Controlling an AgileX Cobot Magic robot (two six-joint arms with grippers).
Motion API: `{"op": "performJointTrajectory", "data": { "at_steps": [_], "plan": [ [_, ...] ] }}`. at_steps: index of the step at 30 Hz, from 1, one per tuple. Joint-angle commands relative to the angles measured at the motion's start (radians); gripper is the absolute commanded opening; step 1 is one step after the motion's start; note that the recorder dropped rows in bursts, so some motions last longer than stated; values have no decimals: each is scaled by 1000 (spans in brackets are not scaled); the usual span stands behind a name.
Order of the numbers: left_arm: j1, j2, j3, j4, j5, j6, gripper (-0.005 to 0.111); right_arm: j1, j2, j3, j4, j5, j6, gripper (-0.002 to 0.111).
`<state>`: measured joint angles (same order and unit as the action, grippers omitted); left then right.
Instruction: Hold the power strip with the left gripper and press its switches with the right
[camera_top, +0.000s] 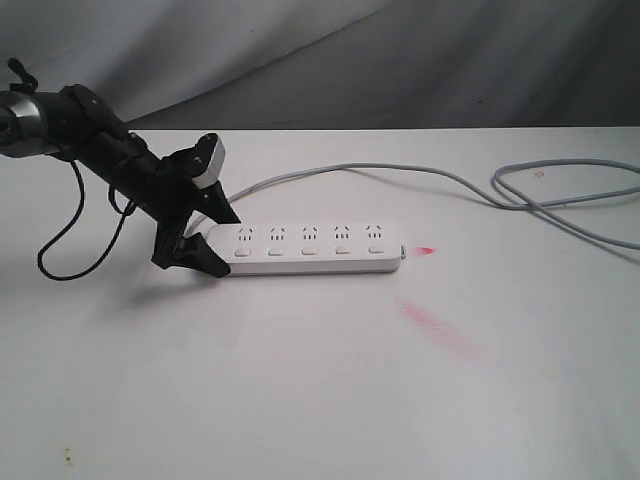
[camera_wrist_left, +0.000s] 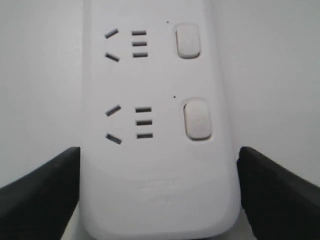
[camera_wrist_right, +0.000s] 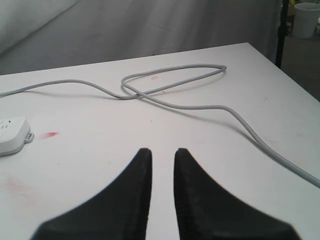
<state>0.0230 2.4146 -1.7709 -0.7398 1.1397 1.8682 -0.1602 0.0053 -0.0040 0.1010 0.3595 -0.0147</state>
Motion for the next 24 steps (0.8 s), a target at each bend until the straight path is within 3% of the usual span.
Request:
{"op": "performJointTrajectory", "data": {
  "at_steps": [1,13,24],
  "plan": [
    [-3,11,-2,-3,-31,-10,77,-2,-5,4,-5,-7,1,16],
    [-3,13,-2,-3,19,-10,27,-2,-5,4,-5,-7,1,16],
    [-3,13,-2,-3,19,-8,26,-2,-5,4,-5,-7,1,16]
  ]
}}
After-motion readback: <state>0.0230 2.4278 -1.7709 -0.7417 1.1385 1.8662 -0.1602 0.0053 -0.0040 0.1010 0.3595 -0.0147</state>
